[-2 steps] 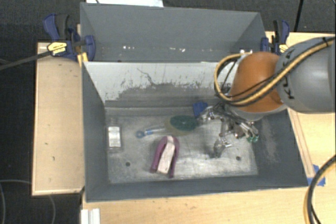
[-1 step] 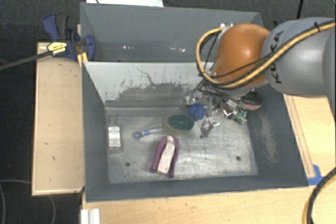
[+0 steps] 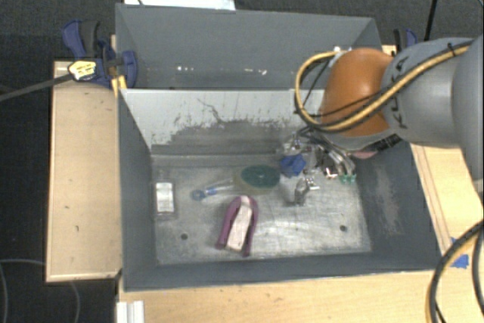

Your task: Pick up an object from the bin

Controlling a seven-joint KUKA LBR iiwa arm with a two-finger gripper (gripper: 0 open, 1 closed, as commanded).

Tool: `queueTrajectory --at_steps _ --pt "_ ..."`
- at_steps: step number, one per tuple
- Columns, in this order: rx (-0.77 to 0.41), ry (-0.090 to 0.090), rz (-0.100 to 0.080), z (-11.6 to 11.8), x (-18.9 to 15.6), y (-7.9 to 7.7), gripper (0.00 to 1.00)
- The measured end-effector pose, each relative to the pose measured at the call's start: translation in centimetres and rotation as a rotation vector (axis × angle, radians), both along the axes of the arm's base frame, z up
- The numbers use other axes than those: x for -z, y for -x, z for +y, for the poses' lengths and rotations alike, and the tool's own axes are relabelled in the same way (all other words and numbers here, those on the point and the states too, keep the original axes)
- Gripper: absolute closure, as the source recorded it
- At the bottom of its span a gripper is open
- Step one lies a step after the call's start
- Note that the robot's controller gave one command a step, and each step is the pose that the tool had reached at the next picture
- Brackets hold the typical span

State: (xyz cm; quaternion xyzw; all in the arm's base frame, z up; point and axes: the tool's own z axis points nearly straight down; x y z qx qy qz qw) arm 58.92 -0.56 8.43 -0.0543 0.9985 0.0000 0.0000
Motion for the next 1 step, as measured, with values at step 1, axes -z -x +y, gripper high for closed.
queueTrajectory --at_steps 1 --pt "-0.006 0.0 -0.002 0.1 -0.1 -0.06 1.0"
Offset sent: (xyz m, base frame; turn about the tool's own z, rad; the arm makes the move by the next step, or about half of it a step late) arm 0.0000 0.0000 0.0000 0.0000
